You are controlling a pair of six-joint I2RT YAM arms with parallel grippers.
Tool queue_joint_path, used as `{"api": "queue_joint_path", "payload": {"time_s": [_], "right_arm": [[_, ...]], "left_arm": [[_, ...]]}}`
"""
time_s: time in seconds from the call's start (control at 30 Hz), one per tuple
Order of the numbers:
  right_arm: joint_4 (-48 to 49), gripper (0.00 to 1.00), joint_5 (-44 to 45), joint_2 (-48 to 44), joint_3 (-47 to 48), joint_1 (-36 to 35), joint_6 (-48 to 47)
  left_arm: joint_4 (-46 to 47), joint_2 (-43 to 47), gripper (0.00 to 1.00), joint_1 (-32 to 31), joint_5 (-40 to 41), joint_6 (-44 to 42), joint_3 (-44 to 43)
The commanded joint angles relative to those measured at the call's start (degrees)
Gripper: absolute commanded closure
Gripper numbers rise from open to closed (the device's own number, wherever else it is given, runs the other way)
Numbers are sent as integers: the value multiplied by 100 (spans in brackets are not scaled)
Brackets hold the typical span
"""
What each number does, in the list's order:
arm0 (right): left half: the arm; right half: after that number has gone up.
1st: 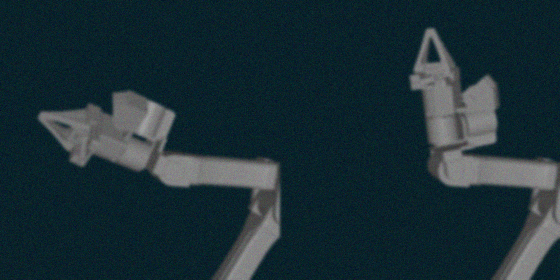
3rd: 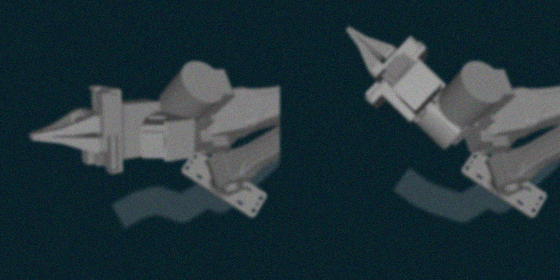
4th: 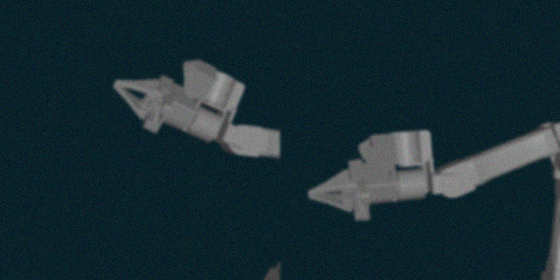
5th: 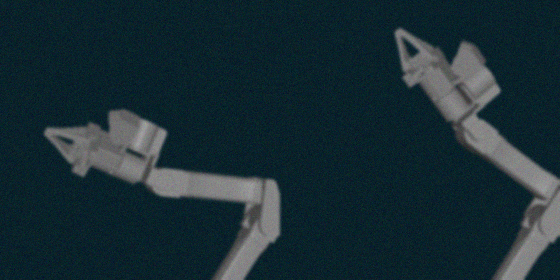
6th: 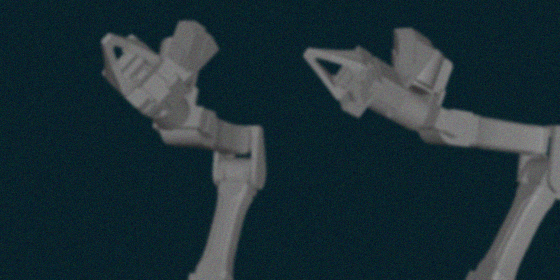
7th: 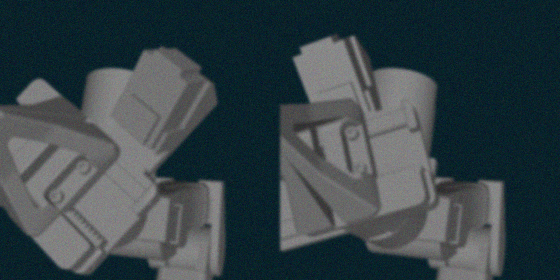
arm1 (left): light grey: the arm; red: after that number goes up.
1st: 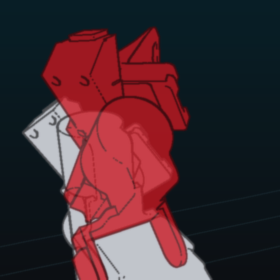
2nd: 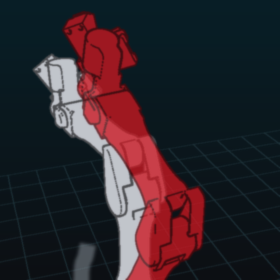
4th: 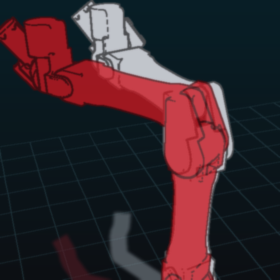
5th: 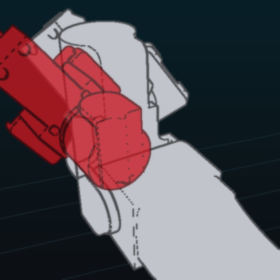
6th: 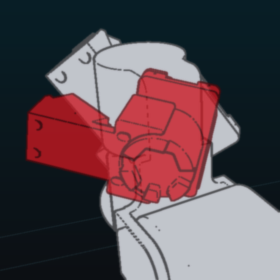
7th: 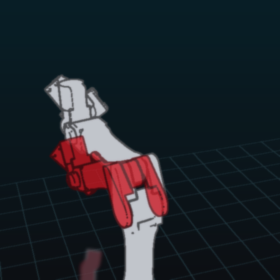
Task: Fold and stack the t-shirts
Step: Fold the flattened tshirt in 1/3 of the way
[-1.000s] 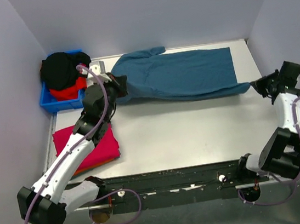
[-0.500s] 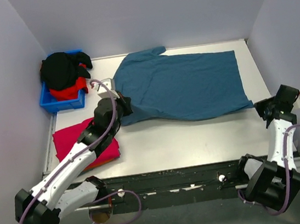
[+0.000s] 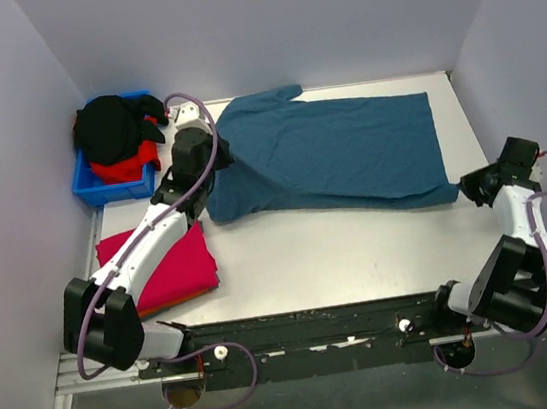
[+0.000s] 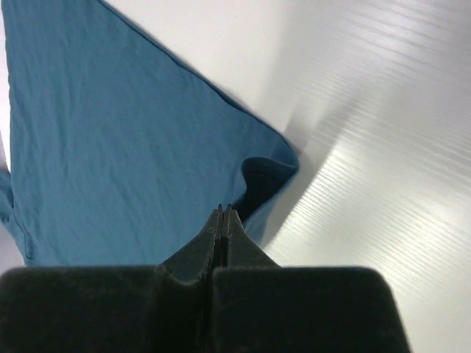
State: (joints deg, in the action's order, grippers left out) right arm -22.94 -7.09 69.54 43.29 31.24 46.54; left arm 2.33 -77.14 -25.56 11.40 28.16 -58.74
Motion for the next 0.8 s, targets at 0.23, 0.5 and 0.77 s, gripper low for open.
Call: {"api": "queue_joint_path", "payload": {"time_s": [0.23,0.5,0.77], "right_arm": [[149,99,358,1623,1322,-611,57],[202,99,209,2397,2025,-646,4],[114,100,147,2881,2588,-716,-40]], "left_arm": [[260,-1302,100,605,-1288,-56,-1525],[154,-2129,100,1035,-2053,31,-2255],[-426,-2709,100,1071,-1966,-337,-3055]]}}
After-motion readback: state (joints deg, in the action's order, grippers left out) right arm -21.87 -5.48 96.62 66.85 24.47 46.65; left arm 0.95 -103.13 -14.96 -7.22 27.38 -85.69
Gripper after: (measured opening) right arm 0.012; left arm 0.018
